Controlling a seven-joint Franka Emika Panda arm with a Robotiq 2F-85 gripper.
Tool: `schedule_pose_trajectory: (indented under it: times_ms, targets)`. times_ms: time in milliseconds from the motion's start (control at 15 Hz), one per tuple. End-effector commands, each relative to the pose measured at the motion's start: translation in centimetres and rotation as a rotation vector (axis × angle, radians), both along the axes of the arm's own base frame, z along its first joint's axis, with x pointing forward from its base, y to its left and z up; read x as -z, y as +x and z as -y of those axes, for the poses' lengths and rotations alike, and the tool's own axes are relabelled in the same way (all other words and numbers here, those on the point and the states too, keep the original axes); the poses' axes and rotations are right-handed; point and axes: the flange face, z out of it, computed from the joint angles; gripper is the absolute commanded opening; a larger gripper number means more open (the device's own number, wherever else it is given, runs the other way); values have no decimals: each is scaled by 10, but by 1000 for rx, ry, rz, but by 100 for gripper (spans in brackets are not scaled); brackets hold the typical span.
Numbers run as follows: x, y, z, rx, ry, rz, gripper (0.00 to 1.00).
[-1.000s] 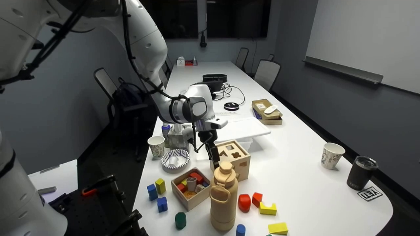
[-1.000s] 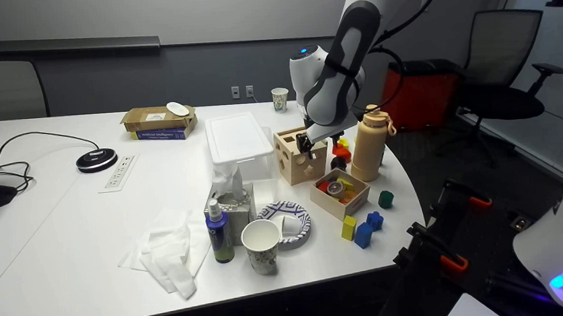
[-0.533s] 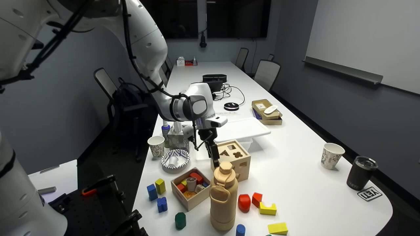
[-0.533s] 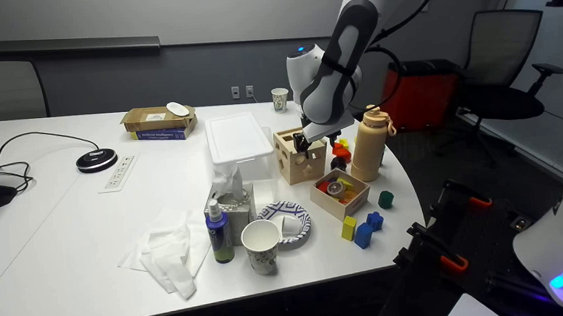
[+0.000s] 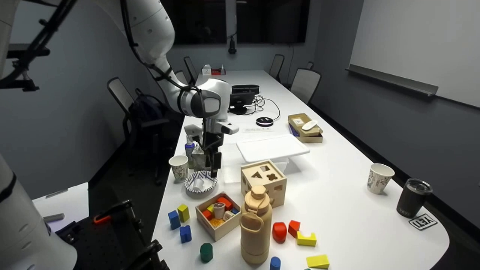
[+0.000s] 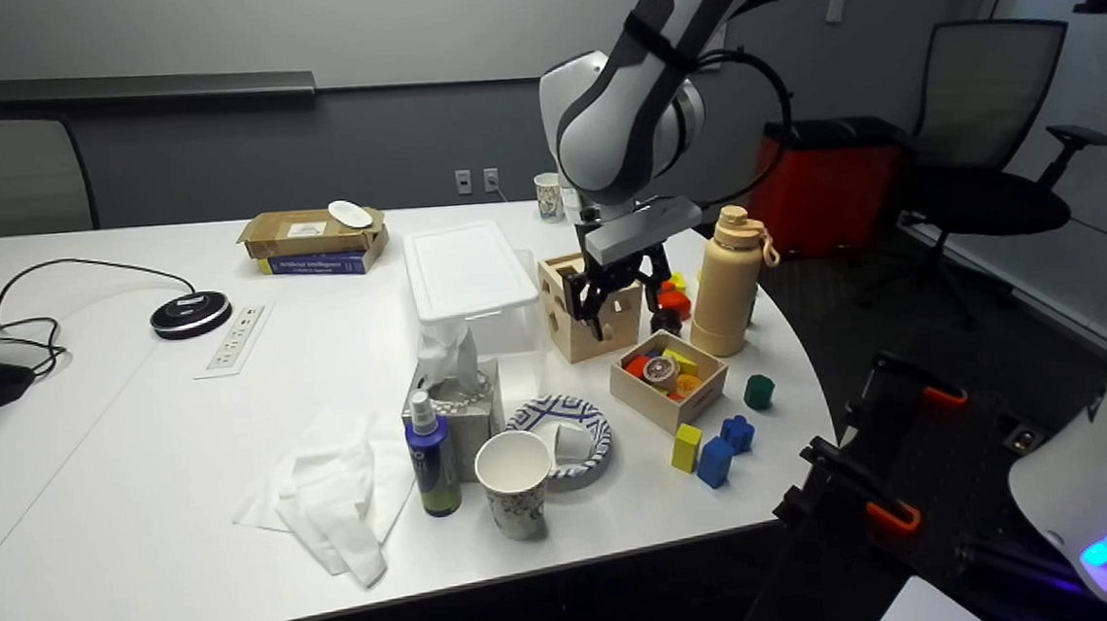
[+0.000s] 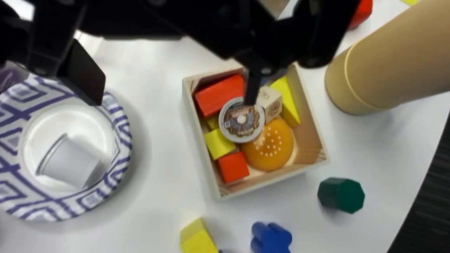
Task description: Close the lid on the box, then pick up the yellow and blue objects and put them in the box
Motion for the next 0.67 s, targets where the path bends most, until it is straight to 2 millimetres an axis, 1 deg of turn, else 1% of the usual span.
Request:
schedule_pose_trajectory:
  times_ms: [0, 200, 600]
  targets:
    - [6, -32, -3, -37, 47, -80, 100]
    - [25, -53, -6, -79, 69, -121, 100]
    - [51, -101, -13, -114, 74, -218, 100]
